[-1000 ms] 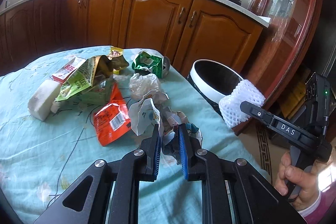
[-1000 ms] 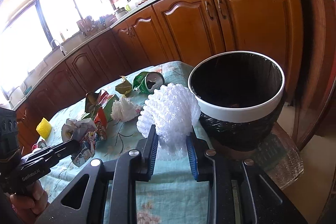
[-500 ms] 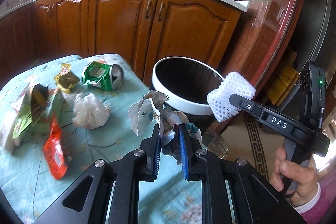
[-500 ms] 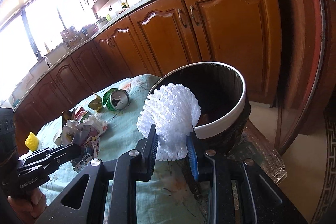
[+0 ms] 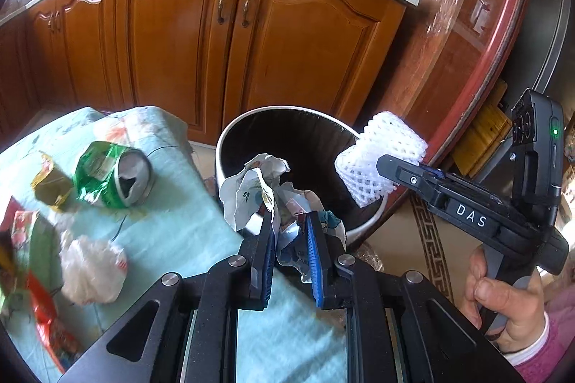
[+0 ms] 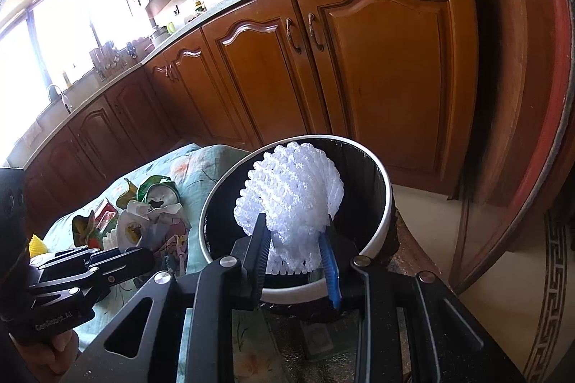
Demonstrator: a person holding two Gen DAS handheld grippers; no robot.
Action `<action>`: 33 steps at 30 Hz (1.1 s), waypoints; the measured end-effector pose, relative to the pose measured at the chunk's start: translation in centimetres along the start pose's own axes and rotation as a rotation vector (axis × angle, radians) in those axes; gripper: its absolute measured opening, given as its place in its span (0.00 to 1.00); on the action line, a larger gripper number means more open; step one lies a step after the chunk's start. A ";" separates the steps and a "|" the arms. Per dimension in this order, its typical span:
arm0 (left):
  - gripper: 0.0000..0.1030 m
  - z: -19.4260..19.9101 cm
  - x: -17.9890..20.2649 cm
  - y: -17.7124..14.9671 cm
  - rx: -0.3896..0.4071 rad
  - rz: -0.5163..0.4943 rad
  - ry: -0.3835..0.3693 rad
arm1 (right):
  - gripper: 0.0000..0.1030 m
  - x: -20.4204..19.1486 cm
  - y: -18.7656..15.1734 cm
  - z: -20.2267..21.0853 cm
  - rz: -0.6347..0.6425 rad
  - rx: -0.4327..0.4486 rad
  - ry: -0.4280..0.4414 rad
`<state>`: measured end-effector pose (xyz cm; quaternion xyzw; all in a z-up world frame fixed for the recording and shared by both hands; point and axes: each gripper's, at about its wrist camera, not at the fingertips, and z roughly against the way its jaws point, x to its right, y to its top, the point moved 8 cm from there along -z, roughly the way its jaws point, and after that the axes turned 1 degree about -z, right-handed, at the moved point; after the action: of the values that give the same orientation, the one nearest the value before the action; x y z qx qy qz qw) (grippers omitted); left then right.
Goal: Collect trash
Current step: 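Move both grippers over the bin and release the paper and foam net, then grasp the orange snack bag with the left gripper while the right grasps white tissue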
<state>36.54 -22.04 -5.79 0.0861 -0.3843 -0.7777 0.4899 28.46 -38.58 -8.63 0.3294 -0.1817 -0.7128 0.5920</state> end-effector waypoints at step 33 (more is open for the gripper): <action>0.63 2.1 -1.0 -3.1 0.053 0.068 0.069 | 0.80 0.6 -0.5 -0.1 -0.064 0.003 0.047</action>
<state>33.84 -19.41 -6.73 0.1129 -0.3904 -0.7468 0.5265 28.13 -38.98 -9.22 0.3528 -0.1582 -0.7230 0.5725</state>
